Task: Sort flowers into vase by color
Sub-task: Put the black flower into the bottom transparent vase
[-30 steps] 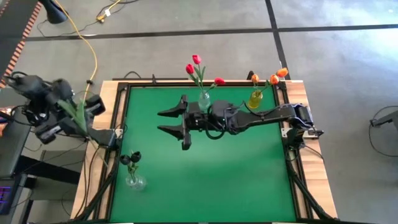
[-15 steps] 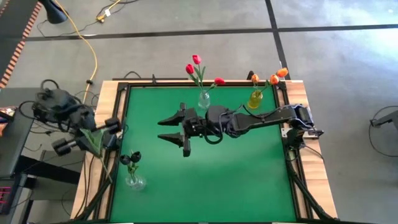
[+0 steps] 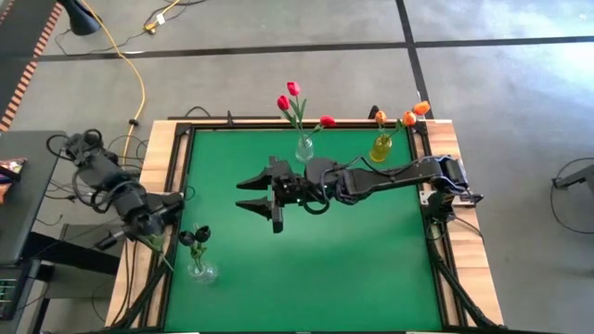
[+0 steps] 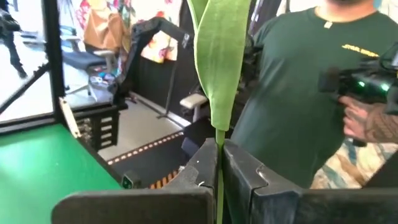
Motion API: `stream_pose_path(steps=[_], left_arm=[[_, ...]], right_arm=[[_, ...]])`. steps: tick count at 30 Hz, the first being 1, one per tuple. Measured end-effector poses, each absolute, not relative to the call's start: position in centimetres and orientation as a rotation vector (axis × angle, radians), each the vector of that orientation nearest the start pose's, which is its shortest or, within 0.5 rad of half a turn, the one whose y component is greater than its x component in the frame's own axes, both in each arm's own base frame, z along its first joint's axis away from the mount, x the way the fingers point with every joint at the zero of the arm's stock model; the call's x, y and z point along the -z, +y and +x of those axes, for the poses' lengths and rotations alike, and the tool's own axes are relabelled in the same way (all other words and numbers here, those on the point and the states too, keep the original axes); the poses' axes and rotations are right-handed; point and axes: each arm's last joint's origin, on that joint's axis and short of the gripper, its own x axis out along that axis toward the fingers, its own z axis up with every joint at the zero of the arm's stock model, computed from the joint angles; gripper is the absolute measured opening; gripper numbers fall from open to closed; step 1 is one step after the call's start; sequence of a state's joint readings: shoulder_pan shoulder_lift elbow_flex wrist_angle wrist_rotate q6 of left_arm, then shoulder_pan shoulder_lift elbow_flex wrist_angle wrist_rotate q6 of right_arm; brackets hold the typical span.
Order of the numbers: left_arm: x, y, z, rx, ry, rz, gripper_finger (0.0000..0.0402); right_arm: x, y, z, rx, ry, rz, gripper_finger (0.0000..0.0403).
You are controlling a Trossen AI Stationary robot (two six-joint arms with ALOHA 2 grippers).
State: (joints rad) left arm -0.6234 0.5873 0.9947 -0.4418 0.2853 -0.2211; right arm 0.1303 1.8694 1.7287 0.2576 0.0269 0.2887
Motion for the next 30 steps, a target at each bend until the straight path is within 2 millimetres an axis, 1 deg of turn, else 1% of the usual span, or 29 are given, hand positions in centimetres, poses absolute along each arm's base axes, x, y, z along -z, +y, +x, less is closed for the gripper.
stream_pose_path(steps=[4,8,11,19,24,30], left_arm=[[-40.0,-5.8,6.4,0.880,0.105,-0.195,0.0000],[-39.6,-5.1,5.4,0.835,0.088,-0.190,0.0000],[-38.5,-4.8,5.1,0.814,0.066,-0.188,0.0000],[-34.1,-4.7,4.9,0.829,0.009,-0.234,0.0000],[-32.6,-4.0,4.1,0.824,-0.085,-0.233,0.0000],[-30.6,-3.4,3.5,0.821,-0.132,-0.220,0.0000]], right_arm=[[-39.1,5.7,44.1,-0.119,-0.092,0.299,0.0255],[-39.0,6.0,44.1,-0.123,-0.078,0.310,0.0255],[-39.0,6.4,44.0,-0.133,-0.077,0.315,0.0255],[-39.0,7.2,43.9,-0.151,-0.067,0.315,0.0255],[-38.8,7.1,43.9,-0.147,-0.052,0.325,0.0255],[-38.8,7.0,44.0,-0.145,-0.051,0.358,0.0255]])
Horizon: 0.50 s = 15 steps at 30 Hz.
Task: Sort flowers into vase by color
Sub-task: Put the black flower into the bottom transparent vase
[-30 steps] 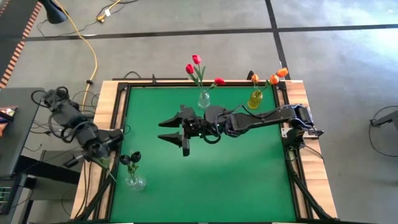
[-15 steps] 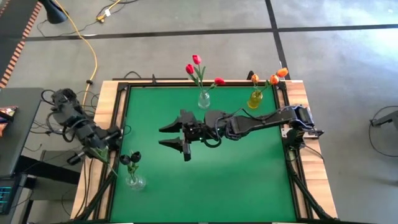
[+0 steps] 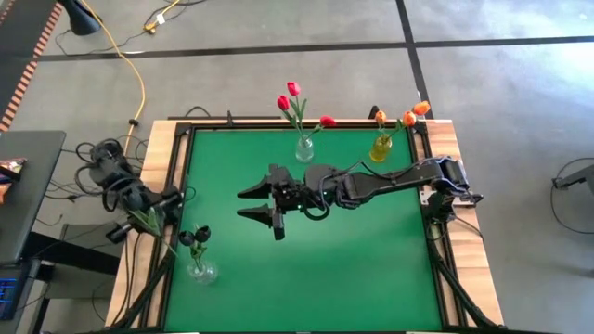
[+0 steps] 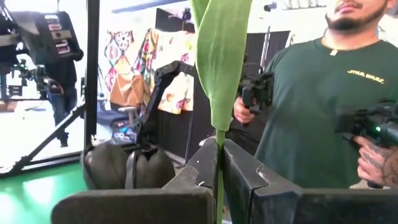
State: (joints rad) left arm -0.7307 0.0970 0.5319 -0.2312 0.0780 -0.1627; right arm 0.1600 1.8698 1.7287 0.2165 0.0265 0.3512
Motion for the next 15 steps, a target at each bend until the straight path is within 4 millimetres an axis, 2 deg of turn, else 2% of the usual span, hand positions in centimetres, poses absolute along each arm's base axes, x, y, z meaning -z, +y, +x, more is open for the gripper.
stream_pose_path(steps=[8,15], left_arm=[[-28.3,-3.9,4.0,0.823,-0.124,-0.206,0.0000],[-27.1,-4.4,4.5,0.840,-0.124,-0.203,0.0000]], right_arm=[[-38.8,6.8,44.0,-0.140,-0.052,0.358,0.0255],[-38.8,6.5,44.1,-0.135,-0.051,0.392,0.0255]])
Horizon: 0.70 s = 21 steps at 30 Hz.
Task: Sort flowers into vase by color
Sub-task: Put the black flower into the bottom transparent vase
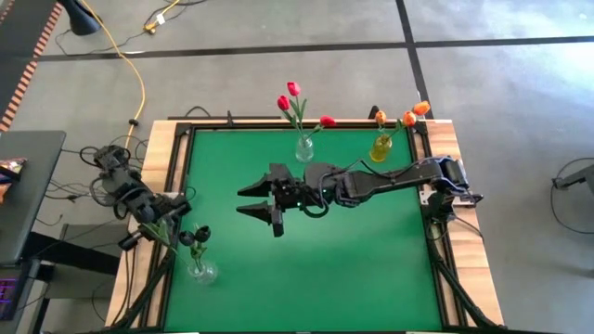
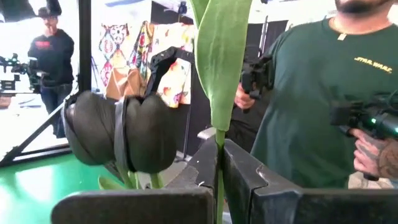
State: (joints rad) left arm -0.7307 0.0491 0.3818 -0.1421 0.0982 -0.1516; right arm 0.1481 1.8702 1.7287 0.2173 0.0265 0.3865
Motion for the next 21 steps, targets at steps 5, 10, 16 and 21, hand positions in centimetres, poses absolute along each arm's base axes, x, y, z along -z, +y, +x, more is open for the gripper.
stream_pose_path(steps=[5,10,16,21], left_arm=[[-26.4,-4.7,4.8,0.836,-0.105,-0.188,0.0000],[-26.3,-4.7,4.8,0.831,-0.118,-0.143,0.0000],[-25.9,-4.7,4.9,0.826,-0.091,-0.095,0.0000],[-25.7,-4.8,4.8,0.841,-0.065,-0.085,0.0000]], right_arm=[[-38.8,6.5,44.1,-0.134,-0.050,0.410,0.0255],[-38.8,6.5,44.1,-0.136,-0.047,0.450,0.0255],[-38.8,6.5,44.1,-0.137,-0.044,0.491,0.0255],[-38.8,6.5,44.1,-0.138,-0.042,0.531,0.0255]])
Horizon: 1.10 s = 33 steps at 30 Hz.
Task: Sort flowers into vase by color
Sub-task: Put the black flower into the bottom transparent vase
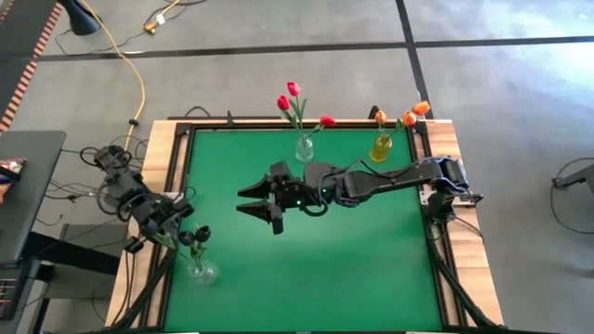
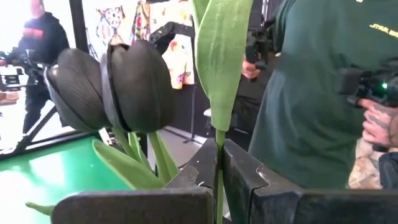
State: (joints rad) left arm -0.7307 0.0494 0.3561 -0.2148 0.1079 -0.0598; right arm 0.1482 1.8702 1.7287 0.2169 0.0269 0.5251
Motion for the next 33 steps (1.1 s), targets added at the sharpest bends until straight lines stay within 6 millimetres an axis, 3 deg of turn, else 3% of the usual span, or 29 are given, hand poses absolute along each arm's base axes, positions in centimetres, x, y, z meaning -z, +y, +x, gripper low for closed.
stream_pose_path(steps=[33], left_arm=[[-25.45,-4.79,4.84,0.849,-0.027,-0.113,0.0000]], right_arm=[[-38.79,6.19,44.10,-0.131,-0.044,0.529,0.0255]])
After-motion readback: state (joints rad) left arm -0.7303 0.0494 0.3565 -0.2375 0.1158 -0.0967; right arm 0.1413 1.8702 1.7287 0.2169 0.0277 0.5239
